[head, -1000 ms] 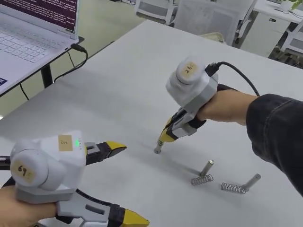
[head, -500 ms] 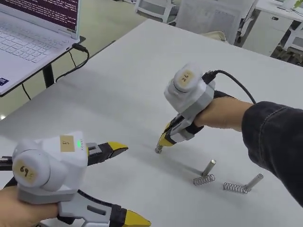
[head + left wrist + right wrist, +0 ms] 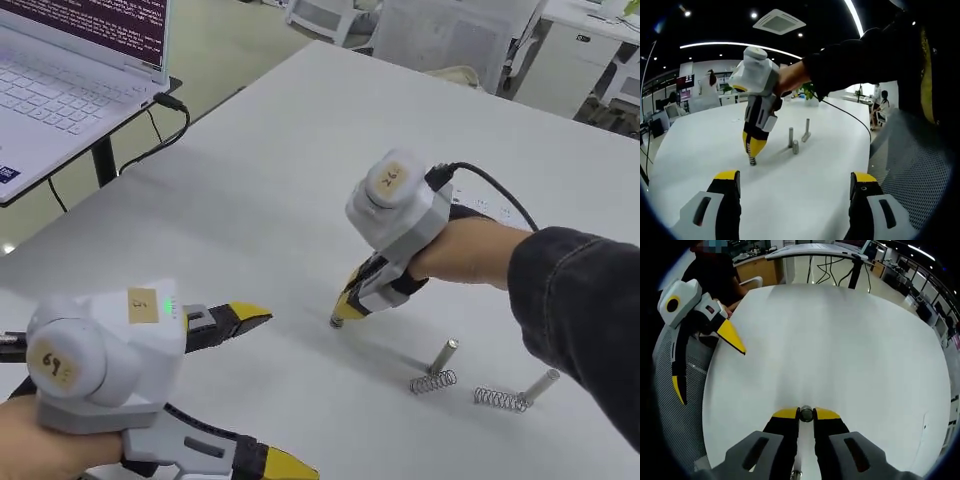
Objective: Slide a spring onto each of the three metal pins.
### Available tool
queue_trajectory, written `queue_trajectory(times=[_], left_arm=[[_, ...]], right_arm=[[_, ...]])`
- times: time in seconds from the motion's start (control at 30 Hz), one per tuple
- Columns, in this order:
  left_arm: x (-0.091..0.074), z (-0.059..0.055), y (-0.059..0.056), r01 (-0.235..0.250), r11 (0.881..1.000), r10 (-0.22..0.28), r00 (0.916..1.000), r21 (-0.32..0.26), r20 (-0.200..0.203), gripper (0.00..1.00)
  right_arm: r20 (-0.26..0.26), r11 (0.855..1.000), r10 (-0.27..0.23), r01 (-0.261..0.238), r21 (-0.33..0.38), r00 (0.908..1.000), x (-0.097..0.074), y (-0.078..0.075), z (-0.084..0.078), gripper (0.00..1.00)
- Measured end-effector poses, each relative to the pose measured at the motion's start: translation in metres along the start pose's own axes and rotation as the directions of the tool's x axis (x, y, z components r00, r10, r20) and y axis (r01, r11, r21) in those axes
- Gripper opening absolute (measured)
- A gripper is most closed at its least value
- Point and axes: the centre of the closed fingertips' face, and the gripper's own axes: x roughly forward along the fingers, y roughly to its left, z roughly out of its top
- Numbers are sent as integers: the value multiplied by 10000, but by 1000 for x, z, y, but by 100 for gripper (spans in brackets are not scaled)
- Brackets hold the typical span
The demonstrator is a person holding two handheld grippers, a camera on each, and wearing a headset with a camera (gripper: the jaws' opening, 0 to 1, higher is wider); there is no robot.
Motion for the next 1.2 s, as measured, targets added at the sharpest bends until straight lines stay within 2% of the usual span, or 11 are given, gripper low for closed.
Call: queue_trajectory(times=[0.33,0.7,0.87,1.2], left_arm=[[1,1,0,47,10000,-47,10000,24,4,88],[1,2,0,62,10000,-62,10000,57,-9,88],[2,2,0,99,9999,-98,9999,71,-29,88],[4,4,-1,173,9998,-172,9998,140,-70,88]], right_arm=[[-37,10000,-71,70,-57,10000,0,-1,-3,10],[20,10000,-54,54,-17,10000,-3,-2,-4,19],[176,9999,-103,102,58,9998,-6,-3,-5,26],[447,9996,-199,191,187,9988,-13,-2,-5,33]])
